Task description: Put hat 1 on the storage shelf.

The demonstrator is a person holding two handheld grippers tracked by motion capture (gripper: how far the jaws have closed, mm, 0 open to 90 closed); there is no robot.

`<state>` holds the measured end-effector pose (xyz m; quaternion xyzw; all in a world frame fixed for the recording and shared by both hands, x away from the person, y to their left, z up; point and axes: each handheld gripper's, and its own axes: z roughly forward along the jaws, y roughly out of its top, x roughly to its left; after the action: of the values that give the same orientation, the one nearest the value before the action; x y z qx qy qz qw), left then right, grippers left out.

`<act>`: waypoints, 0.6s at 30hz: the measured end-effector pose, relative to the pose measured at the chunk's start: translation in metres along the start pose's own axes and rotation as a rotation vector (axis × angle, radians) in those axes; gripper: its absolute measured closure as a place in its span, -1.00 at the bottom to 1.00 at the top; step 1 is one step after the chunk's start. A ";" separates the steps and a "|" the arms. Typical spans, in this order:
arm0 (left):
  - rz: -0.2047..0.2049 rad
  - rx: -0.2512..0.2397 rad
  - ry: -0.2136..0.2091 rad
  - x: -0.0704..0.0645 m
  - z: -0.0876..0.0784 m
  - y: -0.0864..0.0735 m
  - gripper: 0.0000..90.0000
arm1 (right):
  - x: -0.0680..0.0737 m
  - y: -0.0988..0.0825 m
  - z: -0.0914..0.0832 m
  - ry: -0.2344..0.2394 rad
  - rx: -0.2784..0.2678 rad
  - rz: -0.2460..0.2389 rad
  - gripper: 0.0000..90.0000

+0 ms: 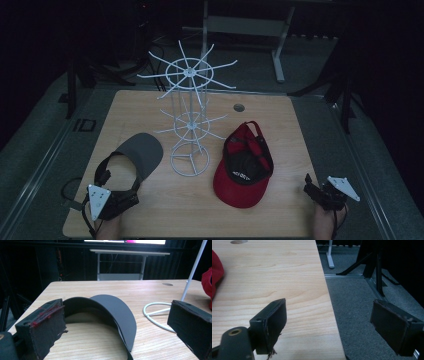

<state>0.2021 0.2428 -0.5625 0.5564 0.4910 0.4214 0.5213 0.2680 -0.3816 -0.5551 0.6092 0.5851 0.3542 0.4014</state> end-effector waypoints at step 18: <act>0.047 0.044 -0.009 -0.004 0.002 0.000 -0.96 | 0.006 0.026 -0.012 0.139 0.070 -0.012 -0.74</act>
<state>0.2036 0.2384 -0.5622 0.5811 0.4846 0.4200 0.5010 0.2692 -0.3741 -0.5264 0.5932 0.6273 0.3726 0.3404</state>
